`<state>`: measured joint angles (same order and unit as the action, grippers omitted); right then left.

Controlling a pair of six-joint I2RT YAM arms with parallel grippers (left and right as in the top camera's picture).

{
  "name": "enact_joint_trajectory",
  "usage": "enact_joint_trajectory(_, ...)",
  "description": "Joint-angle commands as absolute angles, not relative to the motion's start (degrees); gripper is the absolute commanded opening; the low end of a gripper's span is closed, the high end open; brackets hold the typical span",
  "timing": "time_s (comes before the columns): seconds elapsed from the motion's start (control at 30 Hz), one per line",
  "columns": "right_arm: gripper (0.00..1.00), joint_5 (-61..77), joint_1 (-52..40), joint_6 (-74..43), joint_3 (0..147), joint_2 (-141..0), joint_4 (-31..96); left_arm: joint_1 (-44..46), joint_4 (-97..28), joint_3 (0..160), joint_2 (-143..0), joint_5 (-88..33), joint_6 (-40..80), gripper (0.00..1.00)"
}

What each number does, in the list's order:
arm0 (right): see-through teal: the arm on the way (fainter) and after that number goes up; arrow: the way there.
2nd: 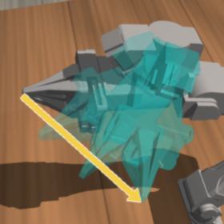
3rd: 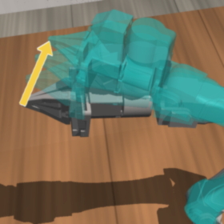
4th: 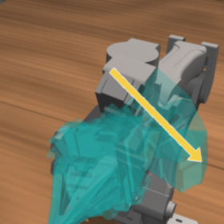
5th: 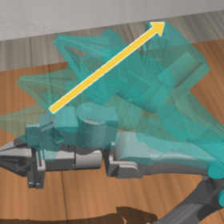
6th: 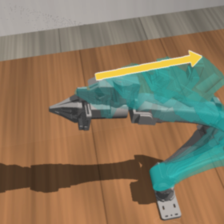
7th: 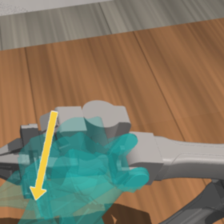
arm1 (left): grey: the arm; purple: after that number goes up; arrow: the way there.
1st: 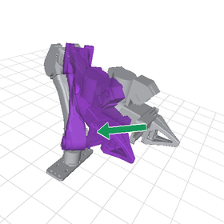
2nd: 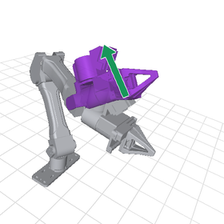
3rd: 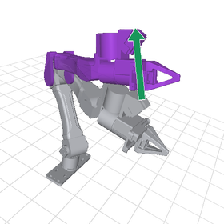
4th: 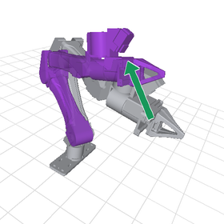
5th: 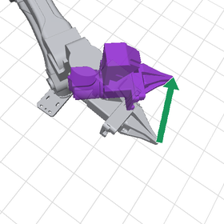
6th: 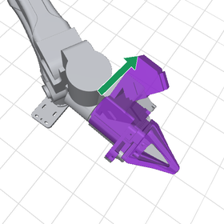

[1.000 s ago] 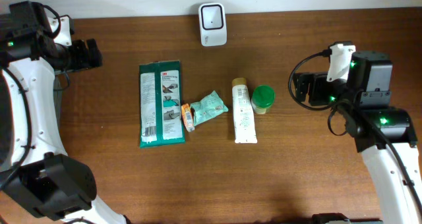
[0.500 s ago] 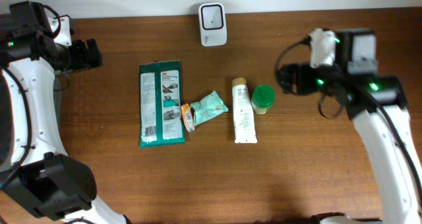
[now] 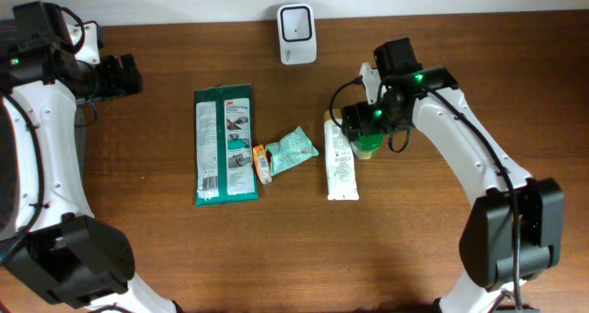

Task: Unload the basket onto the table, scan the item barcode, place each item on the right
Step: 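Move the right gripper over the green-lidded jar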

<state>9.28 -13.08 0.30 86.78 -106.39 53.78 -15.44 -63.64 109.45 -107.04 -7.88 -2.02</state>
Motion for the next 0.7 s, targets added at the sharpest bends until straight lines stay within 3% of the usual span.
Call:
enact_joint_trajectory(0.0, 1.0, 4.8, -13.1, 4.5, 87.7, -108.0, 53.6, -15.4, -63.6, 109.8, -106.7, -7.8, -3.1, 0.99)
enact_joint_trajectory(0.33, 0.99, 6.2, -13.1, 6.7, 87.6, -112.4, 53.6, -15.4, -63.6, 109.8, -106.7, -7.6, -3.1, 0.99)
enact_joint_trajectory(0.47, 0.84, 6.0, -13.1, 3.3, 87.4, -113.4, 53.3, -15.4, -63.6, 109.8, -106.7, -7.6, -3.1, 0.99)
enact_joint_trajectory(0.67, 0.7, 5.8, -13.1, -9.3, 87.5, -114.3, 52.9, -15.4, -63.6, 109.8, -106.7, -7.6, -3.1, 0.99)
